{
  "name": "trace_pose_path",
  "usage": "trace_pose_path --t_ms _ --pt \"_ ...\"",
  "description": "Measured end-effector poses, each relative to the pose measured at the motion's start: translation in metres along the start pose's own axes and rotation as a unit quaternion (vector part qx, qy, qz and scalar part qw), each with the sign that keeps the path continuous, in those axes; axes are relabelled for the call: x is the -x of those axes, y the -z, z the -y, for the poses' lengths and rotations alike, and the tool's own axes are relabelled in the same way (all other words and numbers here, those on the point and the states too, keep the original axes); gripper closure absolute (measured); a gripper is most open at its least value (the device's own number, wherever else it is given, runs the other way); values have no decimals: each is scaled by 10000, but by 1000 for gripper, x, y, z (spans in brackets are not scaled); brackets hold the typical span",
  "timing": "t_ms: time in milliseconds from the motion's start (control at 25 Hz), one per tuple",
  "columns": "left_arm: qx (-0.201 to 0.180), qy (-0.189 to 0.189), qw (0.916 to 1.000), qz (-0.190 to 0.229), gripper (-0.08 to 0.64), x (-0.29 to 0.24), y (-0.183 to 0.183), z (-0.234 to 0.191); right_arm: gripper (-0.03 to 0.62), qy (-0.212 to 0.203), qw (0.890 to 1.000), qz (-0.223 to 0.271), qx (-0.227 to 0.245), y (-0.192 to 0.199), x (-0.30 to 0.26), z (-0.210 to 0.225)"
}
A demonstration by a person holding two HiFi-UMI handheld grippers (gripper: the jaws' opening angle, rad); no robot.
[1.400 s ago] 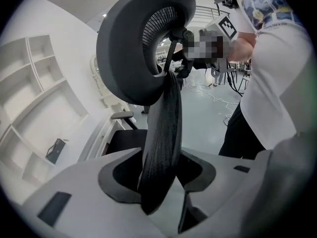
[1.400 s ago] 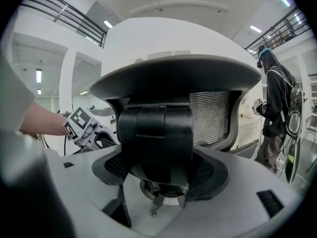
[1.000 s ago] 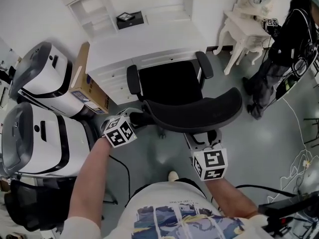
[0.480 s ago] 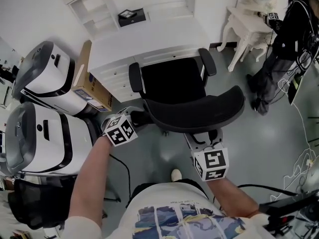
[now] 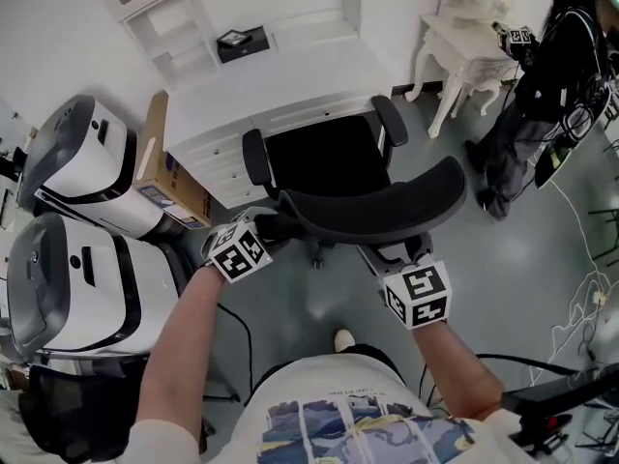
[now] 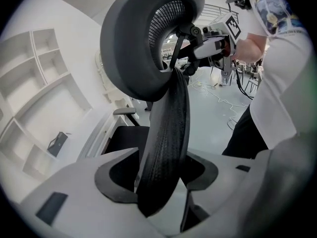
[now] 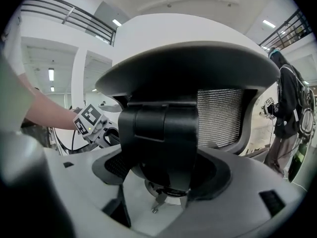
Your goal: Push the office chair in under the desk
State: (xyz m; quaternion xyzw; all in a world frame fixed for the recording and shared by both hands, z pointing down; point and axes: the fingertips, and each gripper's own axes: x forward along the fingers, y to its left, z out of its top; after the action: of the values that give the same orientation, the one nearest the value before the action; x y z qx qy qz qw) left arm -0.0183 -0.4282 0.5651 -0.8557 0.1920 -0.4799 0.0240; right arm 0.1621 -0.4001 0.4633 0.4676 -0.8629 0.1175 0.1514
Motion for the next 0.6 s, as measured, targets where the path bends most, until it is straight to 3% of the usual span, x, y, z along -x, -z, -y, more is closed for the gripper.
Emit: trace_pose_path --t_ms 320,600 --pt "220 -353 9985 362 311 19 2 -4 259 244 9997 -82 -20 3 20 3" --pt "847 -370 9863 1369 311 67 0 -1 259 637 9974 90 -310 11 51 -2"
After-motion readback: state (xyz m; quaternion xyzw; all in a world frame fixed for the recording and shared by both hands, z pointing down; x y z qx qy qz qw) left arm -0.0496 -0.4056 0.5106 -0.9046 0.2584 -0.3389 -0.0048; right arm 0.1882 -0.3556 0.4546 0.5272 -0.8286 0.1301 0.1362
